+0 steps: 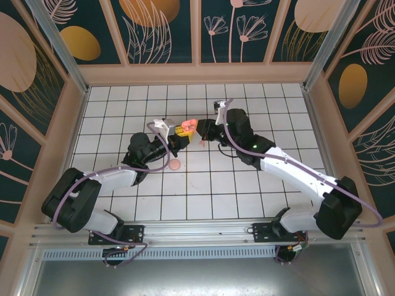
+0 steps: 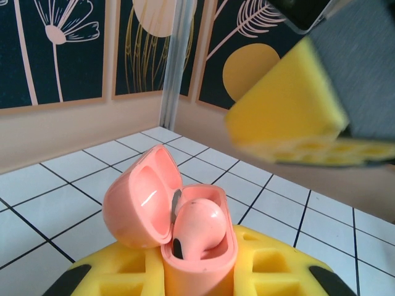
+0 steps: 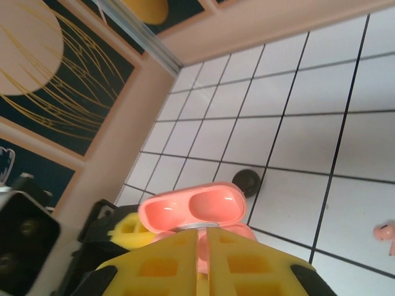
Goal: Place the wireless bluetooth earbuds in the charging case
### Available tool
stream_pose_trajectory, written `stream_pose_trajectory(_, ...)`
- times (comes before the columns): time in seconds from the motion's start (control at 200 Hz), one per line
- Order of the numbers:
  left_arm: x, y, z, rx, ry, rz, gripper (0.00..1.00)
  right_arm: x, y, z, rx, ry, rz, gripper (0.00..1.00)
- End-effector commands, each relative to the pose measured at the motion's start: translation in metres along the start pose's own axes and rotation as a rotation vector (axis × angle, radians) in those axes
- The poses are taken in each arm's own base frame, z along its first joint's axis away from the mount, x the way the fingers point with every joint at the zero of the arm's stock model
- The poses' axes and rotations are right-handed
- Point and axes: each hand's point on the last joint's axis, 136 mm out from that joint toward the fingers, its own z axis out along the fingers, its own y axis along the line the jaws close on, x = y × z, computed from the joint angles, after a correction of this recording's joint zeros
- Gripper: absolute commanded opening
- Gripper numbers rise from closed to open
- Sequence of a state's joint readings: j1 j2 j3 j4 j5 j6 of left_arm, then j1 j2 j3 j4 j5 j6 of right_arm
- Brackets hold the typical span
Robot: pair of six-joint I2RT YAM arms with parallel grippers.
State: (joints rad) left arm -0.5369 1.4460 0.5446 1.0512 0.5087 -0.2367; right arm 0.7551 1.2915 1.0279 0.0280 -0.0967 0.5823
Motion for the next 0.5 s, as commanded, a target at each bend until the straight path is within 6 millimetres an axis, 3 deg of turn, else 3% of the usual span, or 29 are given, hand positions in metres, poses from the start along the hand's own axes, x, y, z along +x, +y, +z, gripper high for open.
stream_pose_trajectory(0.0, -0.023, -0.009, -0.001, 0.025, -0.072, 0.068, 0.00, -0.019, 0.011, -0.015, -0.015, -0.051, -0.019, 0.13)
stream_pose_trajectory(0.125, -0.025, -0.009, -0.003, 0.013, -0.079, 0.087, 0.00, -0.018, 0.007, -0.015, -0.002, -0.048, -0.019, 0.13)
stream_pose_trajectory(0.32, -0.030, -0.002, -0.009, -0.049, -0.089, 0.122, 0.00, -0.016, -0.023, -0.023, 0.072, -0.057, 0.027, 0.15)
stream_pose_trajectory(0.425, -0.032, 0.002, -0.016, -0.094, -0.104, 0.136, 0.00, -0.001, -0.053, -0.022, 0.142, -0.008, 0.057, 0.24)
stream_pose_trajectory(0.495, -0.033, 0.005, -0.021, -0.126, -0.112, 0.148, 0.00, 0.014, -0.076, -0.018, 0.197, 0.037, 0.059, 0.35)
